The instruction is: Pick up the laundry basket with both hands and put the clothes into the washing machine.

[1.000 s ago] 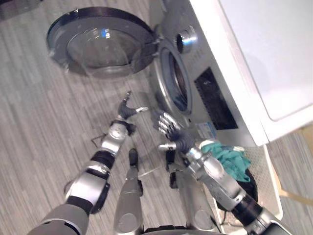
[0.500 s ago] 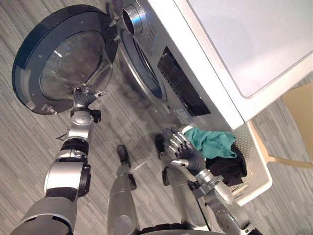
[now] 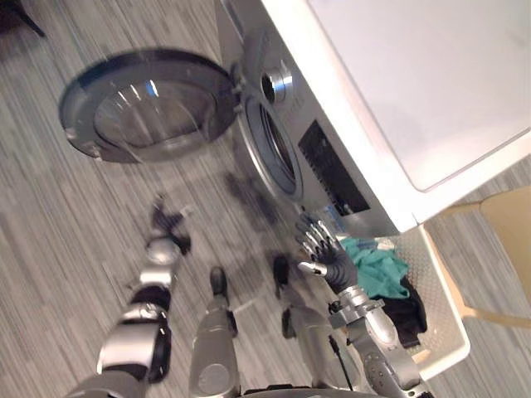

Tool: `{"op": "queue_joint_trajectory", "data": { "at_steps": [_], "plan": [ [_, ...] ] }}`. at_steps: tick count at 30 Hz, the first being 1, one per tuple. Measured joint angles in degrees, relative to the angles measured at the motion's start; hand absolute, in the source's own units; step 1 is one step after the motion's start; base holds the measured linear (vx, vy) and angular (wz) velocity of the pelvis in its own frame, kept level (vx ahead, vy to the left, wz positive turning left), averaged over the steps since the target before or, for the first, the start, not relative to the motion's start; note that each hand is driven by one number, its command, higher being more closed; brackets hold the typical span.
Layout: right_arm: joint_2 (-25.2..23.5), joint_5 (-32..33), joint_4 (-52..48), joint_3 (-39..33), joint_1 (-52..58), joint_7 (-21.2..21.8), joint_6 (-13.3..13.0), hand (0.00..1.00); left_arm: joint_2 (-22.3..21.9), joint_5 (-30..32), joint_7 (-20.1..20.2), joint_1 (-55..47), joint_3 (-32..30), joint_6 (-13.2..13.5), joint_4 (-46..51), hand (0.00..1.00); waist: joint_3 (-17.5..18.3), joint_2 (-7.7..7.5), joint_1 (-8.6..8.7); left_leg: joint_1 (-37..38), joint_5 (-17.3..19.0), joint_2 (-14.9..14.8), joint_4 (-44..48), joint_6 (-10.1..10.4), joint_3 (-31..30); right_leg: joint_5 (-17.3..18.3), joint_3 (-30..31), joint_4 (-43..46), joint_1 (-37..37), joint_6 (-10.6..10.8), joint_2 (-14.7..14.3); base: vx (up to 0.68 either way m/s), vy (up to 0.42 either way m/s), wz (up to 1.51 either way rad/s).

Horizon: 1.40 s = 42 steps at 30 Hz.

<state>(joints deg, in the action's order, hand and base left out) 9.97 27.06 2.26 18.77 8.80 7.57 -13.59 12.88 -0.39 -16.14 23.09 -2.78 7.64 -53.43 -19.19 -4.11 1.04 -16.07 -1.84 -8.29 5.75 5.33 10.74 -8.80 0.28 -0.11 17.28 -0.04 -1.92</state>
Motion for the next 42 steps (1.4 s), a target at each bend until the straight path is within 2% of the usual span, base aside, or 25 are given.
{"op": "queue_joint_trajectory", "data": {
  "at_steps": [2, 6, 11, 16, 18, 19, 20, 21, 22, 23, 24, 26, 27, 28, 30, 31, 32, 33, 34, 35, 36, 37, 38, 40, 42],
  "plan": [
    [-0.73, -4.37, 8.51, -3.57, -0.1, -1.73, 0.15, 0.0, -3.67, 0.02, 1.36, -7.88, 2.74, 0.59, 0.09, 0.0, 3.44, 1.42, 0.13, 3.45, 0.14, 0.8, -1.71, -0.23, 0.42, 0.89, 0.33, 0.17, -2.45, 0.67, 0.56, 0.06, 0.053, -0.05],
    [-0.76, -11.31, 15.52, -6.06, -0.08, -3.99, 0.48, 0.0, -5.64, -0.02, 3.09, -17.1, 3.24, 1.63, 0.1, 0.0, 7.25, 2.49, 1.13, 7.46, 0.51, 1.55, -3.53, -0.76, 1.25, 1.93, 1.74, 0.54, -4.8, 1.85, 1.21, 0.0, 0.046, -0.14],
    [-3.13, -22.34, 21.66, -8.47, 0.69, -7.45, 1.08, 0.0, -6.29, 0.33, 4.95, -25.0, 3.24, 1.73, -2.12, 0.0, 10.05, 2.59, 1.28, 14.09, 0.89, 2.36, -6.63, -0.74, 5.59, 1.94, 6.49, 0.34, -7.89, 2.24, 1.2, -0.01, 0.058, -0.39],
    [-3.81, -27.59, 21.68, -8.89, 0.67, -9.9, 1.22, 0.0, -7.01, 2.51, 5.01, -26.73, 3.21, 1.68, -4.61, 0.0, 10.15, 1.87, 1.6, 16.86, 1.88, 2.69, -6.34, -1.35, 12.65, 1.19, 11.11, -0.35, -7.81, 3.61, 0.74, -0.03, 0.064, -0.73],
    [-4.47, -27.6, 21.68, -9.42, 0.95, -10.18, 1.25, 0.0, -7.0, 2.79, 5.0, -26.95, 2.99, 1.63, -4.58, 0.0, 10.2, 2.3, 1.89, 16.1, 3.06, 0.58, -3.97, -3.07, 16.01, 4.67, 5.43, -0.54, -7.85, 2.61, 1.39, -0.07, 0.012, -0.84],
    [-5.04, -27.56, 21.52, -9.62, 1.03, -10.37, 1.21, 0.0, -7.19, 2.94, 5.01, -27.36, 2.64, 1.64, -4.52, 0.0, 10.2, 3.47, 1.85, 15.52, 3.52, -1.6, -2.77, -3.05, 18.02, 7.01, -3.47, 7.06, -4.95, -0.59, 2.7, -0.03, -0.07, -0.79],
    [-5.29, -27.56, 20.8, -9.63, 1.45, -10.39, 1.2, 0.0, -6.84, 3.32, 5.0, -27.07, 2.32, 1.45, -4.56, 0.0, 10.57, 2.85, 2.47, 15.48, 3.86, -2.89, -1.66, -2.55, 19.04, 9.64, -10.07, 17.54, -3.33, -2.48, 4.43, 0.02, -0.049, -0.66],
    [-5.31, -27.56, 20.1, -9.71, 2.16, -10.43, 1.18, 0.0, -6.55, 3.35, 5.01, -27.08, 2.29, 1.37, -4.56, 0.0, 10.45, 3.19, 2.93, 15.65, 4.13, -3.14, -0.83, -2.26, 19.28, 11.44, -12.33, 21.14, -3.63, -2.14, 5.71, 0.1, -0.046, -0.45],
    [-5.41, -27.57, 17.98, -9.9, 4.42, -10.72, 1.12, 0.0, -5.94, 3.41, 5.11, -27.31, 2.14, 1.23, -4.59, 0.0, 11.73, 0.9, 3.19, 15.78, 5.21, -2.16, 0.97, -1.49, 20.43, 13.59, -14.29, 20.56, -5.3, -0.01, 7.66, 0.09, -0.038, -0.46],
    [-5.64, -27.59, 16.73, -9.78, 4.97, -10.97, 1.1, 0.0, -5.79, 3.47, 5.21, -27.34, 1.83, 1.03, -4.63, 0.0, 12.43, -0.41, 2.85, 15.73, 5.95, -1.9, 1.79, -0.91, 21.29, 14.36, -14.39, 18.66, -5.72, -0.55, 6.92, 0.02, -0.043, -0.98],
    [-5.59, -27.66, 14.51, -9.83, 4.91, -11.34, 0.74, 0.0, -6.62, 3.76, 5.74, -26.95, 0.27, 0.37, -5.11, 0.0, 12.66, 0.96, 2.86, 15.56, 6.69, -2.59, 1.43, -0.59, 22.02, 11.49, -12.39, 12.42, -6.98, -0.8, 4.8, -0.05, -0.03, -1.25],
    [-5.51, -27.89, 13.36, -10.91, 4.1, -12.67, 0.29, 0.0, -8.75, 4.67, 6.13, -27.36, 0.16, 0.36, -5.5, 0.0, 13.07, 2.61, 2.87, 17.04, 5.79, -4.32, -0.89, -0.11, 27.23, 10.6, -12.99, 5.18, -8.63, -1.65, 3.0, -0.04, -0.036, -1.68],
    [-6.01, -28.31, 12.79, -11.01, 4.6, -13.17, 0.29, 0.0, -8.86, 5.05, 6.16, -27.18, 0.15, 0.2, -6.26, 0.0, 12.98, 2.54, 2.92, 17.35, 7.76, -5.6, 2.58, 0.56, 29.83, 8.21, -11.05, 3.88, -9.0, -1.79, 1.82, 0.0, -0.062, -1.47],
    [-5.99, -28.47, 12.26, -10.95, 5.0, -13.67, 0.3, 0.0, -9.33, 5.1, 6.19, -27.0, 0.2, 0.22, -6.63, 0.0, 12.93, 2.85, 2.84, 17.42, 9.6, -7.12, 5.26, 1.39, 30.87, 7.97, -9.98, 3.71, -9.22, -2.15, 0.97, 0.0, -0.061, -1.16],
    [-4.67, -29.82, 10.49, -9.74, 7.28, -15.04, 0.39, 0.0, -10.69, 5.07, 6.12, -27.18, 0.3, 0.22, -6.95, 0.0, 12.17, 4.93, 2.7, 19.09, 15.4, -12.51, 13.4, 5.24, 32.91, 8.96, -6.25, 3.08, -10.84, -3.51, -2.67, 0.04, -0.076, -1.31],
    [-4.18, -30.04, 9.58, -9.24, 7.48, -15.37, 0.4, 0.0, -10.54, 5.04, 6.08, -27.2, 0.22, 0.39, -7.29, 0.0, 11.58, 5.82, 2.63, 18.1, 16.44, -12.32, 18.38, 2.16, 25.21, 8.84, -3.35, 3.5, -11.41, -3.83, -4.25, 0.06, -0.025, -1.3],
    [-4.07, -30.13, 9.66, -9.22, 7.18, -15.52, 0.48, 0.0, -10.44, 4.99, 6.09, -26.97, 0.21, 0.52, -7.4, 0.0, 11.44, 5.66, 2.51, 16.86, 15.99, -12.82, 21.98, 1.29, 21.07, 8.36, -1.86, 4.22, -11.54, -4.58, -4.72, 0.1, -0.014, -1.1],
    [-4.82, -30.31, 9.54, -9.21, 7.09, -16.28, 0.45, 0.0, -10.0, 4.96, 6.05, -26.65, 0.18, 0.51, -7.23, 0.0, 11.18, 4.87, 2.37, 13.21, 14.77, -12.39, 28.42, -1.55, 13.61, 8.11, 0.62, 4.88, -11.55, -4.94, -4.79, 0.11, -0.006, -1.18],
    [-5.3, -31.41, 9.55, -9.21, 6.74, -17.01, 0.39, 0.0, -9.29, 4.59, 5.94, -26.61, 0.28, 0.66, -6.69, 0.0, 10.7, 3.72, 1.39, 10.93, 17.74, -8.4, 29.92, -1.71, 4.13, 8.05, 4.48, 5.83, -11.26, -4.97, -4.48, 0.12, 0.035, -1.64],
    [-4.9, -32.23, 9.91, -9.47, 6.06, -17.48, 0.45, 0.0, -9.65, 4.18, 5.66, -26.42, 0.35, 1.16, -6.67, 0.0, 10.7, 4.02, 0.75, 10.75, 19.63, -3.98, 26.87, -0.82, -3.64, 8.04, 7.96, 6.04, -11.06, -4.6, -4.44, 0.09, 0.12, -1.59],
    [-4.86, -32.32, 9.88, -9.72, 6.12, -17.57, 0.43, 0.0, -9.8, 3.93, 5.59, -26.45, 0.81, 1.24, -6.7, 0.0, 10.77, 4.35, 0.66, 10.9, 19.77, -2.39, 24.55, -0.67, -6.64, 7.91, 8.6, 5.79, -11.08, -4.37, -4.33, 0.07, 0.142, -1.5],
    [-4.79, -32.41, 9.87, -10.04, 5.95, -17.91, 0.41, 0.0, -10.12, 3.56, 5.52, -26.32, 2.01, 1.26, -6.84, 0.0, 10.71, 5.63, 0.85, 11.52, 19.5, -0.72, 19.02, -0.44, -9.9, 7.27, 9.58, 5.63, -11.04, -3.41, -4.49, 0.05, 0.172, -1.12],
    [-4.49, -32.4, 9.88, -10.59, 6.2, -18.04, 0.41, 0.0, -10.5, 3.38, 5.5, -26.01, 3.64, 1.17, -7.47, 0.0, 10.71, 7.53, 1.5, 11.79, 17.85, -0.85, 13.85, 0.31, -10.41, 7.18, 10.65, 5.55, -11.02, -2.42, -5.6, 0.03, 0.204, -1.06],
    [-4.81, -32.38, 10.97, -11.57, 7.17, -18.02, 0.89, 0.0, -10.13, 3.37, 5.68, -25.22, 4.94, 0.8, -7.95, 0.0, 10.96, 7.47, 1.34, 13.53, 17.11, -0.67, 12.31, -0.06, -7.92, 7.21, 12.77, 4.96, -11.2, -1.09, -5.15, 0.1, 0.235, -0.76],
    [-5.28, -32.38, 11.59, -11.68, 7.55, -17.79, 1.06, 0.0, -9.53, 3.42, 5.74, -24.43, 5.14, 0.33, -7.99, 0.0, 10.72, 6.27, 1.28, 14.41, 17.2, -0.19, 10.95, -0.53, -4.75, 6.47, 14.75, 4.47, -11.02, 0.43, -4.4, 0.12, 0.186, -0.63]
  ]
}}
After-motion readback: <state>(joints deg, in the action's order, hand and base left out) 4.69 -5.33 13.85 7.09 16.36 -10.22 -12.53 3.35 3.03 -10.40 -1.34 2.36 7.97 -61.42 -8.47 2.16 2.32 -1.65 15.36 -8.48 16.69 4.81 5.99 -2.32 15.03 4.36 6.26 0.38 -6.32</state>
